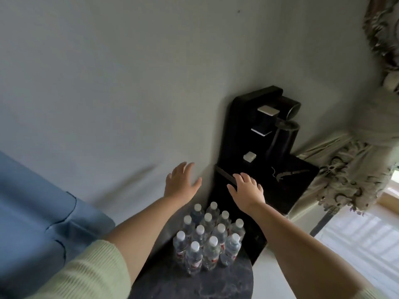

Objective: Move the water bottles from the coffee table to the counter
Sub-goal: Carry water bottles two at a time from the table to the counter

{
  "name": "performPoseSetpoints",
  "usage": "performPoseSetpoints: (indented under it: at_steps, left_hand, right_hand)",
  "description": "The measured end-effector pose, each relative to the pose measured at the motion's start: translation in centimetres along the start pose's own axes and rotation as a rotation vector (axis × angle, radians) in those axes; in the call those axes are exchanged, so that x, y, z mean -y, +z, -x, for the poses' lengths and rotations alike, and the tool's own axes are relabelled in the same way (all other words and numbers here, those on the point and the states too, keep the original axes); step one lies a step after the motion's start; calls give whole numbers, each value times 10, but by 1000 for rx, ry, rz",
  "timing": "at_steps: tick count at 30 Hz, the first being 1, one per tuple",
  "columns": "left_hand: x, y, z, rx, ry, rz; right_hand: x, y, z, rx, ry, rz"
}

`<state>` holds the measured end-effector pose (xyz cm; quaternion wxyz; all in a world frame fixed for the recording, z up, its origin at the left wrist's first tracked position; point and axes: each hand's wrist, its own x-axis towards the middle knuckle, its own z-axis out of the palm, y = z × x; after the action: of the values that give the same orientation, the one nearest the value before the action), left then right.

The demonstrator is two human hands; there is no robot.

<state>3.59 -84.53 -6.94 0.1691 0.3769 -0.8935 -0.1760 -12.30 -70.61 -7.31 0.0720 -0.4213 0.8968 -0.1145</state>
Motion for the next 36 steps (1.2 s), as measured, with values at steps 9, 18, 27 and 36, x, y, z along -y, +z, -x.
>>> performPoseSetpoints:
  at_steps: [9,18,27,36]
  left_hand:
    - [0,-31,-11,-125,-200,-150]
    - [-49,-20,47,-305,-381,-196]
    - [-51,-89,167,-549,-644,-376]
    - [-101,-94,378,-619,-1053,-536]
  right_hand:
    - [16,-25,-71,47,-346,61]
    - [26,-24,-74,110,-689,166]
    - [114,-39,10,75,-1099,104]
    - [141,-27,169,195,-1371,14]
